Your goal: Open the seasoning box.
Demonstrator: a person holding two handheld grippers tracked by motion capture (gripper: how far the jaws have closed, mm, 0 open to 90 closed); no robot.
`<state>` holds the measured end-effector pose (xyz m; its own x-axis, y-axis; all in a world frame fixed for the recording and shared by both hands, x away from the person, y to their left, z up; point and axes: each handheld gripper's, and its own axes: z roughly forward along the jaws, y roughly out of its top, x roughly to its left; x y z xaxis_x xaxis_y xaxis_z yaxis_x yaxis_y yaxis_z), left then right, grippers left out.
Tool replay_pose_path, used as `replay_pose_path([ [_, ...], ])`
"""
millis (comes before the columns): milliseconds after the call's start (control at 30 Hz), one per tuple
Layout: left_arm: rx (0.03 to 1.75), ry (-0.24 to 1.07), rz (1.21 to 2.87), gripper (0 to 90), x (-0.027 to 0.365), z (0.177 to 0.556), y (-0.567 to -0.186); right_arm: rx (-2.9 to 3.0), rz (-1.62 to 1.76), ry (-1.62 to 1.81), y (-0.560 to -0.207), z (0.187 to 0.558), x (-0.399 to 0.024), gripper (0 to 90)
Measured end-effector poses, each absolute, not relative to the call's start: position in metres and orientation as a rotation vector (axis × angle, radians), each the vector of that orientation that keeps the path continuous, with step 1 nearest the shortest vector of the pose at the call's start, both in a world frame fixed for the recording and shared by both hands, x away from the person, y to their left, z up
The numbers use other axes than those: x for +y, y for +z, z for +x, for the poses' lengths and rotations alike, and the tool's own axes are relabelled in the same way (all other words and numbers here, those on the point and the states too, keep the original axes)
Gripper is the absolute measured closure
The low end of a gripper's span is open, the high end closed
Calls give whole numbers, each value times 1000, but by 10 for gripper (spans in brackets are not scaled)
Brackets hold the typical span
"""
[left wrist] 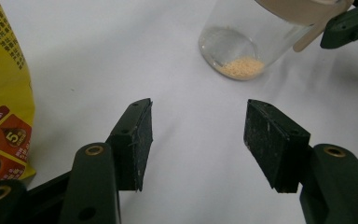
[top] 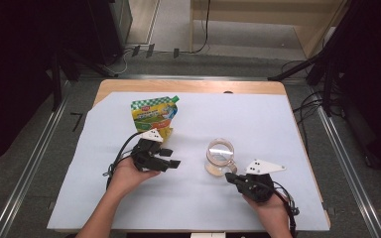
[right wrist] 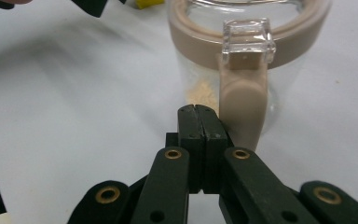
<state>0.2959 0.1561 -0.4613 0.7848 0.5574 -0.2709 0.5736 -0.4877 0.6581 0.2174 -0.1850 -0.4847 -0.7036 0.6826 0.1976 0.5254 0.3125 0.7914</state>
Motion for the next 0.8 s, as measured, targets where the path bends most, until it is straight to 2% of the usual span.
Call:
replay_pose_path([
  [800,815,-34,2210,425,152,295,-463,2238,1269,1276,-487,258,-220,900],
])
